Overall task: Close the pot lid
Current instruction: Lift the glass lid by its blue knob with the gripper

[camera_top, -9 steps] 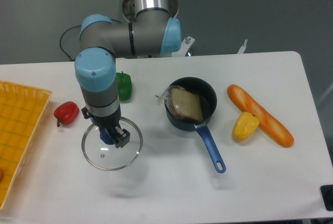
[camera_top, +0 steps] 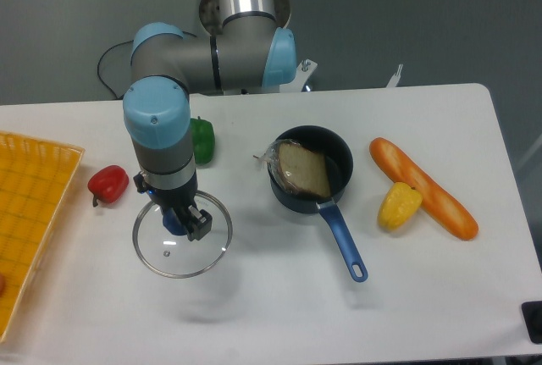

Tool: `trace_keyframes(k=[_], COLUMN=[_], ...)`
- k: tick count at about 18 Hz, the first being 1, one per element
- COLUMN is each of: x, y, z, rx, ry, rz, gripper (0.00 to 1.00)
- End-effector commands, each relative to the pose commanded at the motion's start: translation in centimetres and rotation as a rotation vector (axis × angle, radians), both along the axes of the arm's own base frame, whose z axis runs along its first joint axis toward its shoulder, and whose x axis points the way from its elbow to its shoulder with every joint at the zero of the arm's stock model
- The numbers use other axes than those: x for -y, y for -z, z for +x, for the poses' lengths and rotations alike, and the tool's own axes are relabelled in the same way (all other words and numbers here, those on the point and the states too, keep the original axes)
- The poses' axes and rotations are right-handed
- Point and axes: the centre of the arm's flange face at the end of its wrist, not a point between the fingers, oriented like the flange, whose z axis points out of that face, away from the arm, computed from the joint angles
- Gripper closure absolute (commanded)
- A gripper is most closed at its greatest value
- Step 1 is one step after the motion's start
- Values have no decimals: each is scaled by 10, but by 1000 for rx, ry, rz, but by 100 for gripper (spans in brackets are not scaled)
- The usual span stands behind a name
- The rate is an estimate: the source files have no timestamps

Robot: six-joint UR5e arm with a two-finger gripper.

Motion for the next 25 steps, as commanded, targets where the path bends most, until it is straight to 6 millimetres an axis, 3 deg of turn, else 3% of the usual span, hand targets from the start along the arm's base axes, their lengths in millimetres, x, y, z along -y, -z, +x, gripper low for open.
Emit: trace_keyframes(k=[17, 21, 25], x=[15, 26, 45], y=[-7, -2, -11], z=[-33, -45, -60], rx=[110, 134, 161], ry=[65, 112, 126], rz=[115, 89, 83], gripper=[43, 43, 43])
